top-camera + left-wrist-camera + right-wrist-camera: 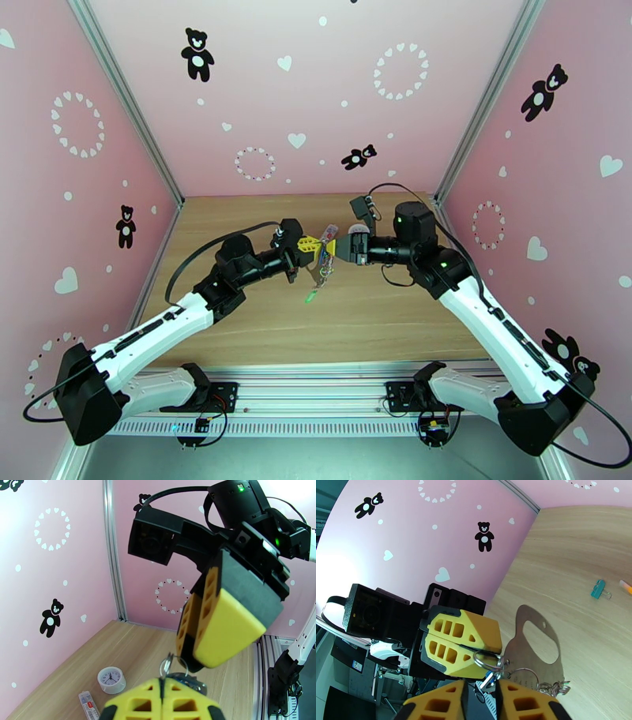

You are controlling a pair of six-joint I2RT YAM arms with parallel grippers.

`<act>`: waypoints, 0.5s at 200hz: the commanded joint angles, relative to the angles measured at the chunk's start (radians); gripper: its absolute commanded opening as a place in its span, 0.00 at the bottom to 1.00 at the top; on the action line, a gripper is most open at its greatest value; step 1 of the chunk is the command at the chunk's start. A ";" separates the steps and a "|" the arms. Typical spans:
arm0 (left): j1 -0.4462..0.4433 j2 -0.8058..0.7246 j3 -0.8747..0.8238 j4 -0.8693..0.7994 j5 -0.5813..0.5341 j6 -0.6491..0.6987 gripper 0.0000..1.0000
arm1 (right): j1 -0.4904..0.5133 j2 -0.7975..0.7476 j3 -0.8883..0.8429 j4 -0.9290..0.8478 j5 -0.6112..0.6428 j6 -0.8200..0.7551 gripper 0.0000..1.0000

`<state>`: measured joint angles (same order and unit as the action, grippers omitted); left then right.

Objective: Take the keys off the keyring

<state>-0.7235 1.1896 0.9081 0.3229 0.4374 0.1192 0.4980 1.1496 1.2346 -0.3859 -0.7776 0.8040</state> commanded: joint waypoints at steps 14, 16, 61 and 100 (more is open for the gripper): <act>-0.001 -0.008 0.034 0.035 0.004 -0.019 0.00 | 0.008 -0.013 0.012 0.003 0.042 -0.026 0.20; -0.001 -0.008 0.034 0.035 0.004 -0.018 0.00 | 0.008 -0.013 0.013 -0.001 0.044 -0.027 0.19; 0.000 -0.010 0.033 0.034 0.007 -0.023 0.00 | 0.019 -0.007 0.020 0.004 0.065 -0.038 0.15; -0.001 -0.009 0.034 0.034 0.006 -0.024 0.00 | 0.022 -0.015 0.020 -0.014 0.102 -0.054 0.08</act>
<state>-0.7235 1.1896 0.9081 0.3248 0.4377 0.1081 0.5125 1.1496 1.2346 -0.3897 -0.7040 0.7681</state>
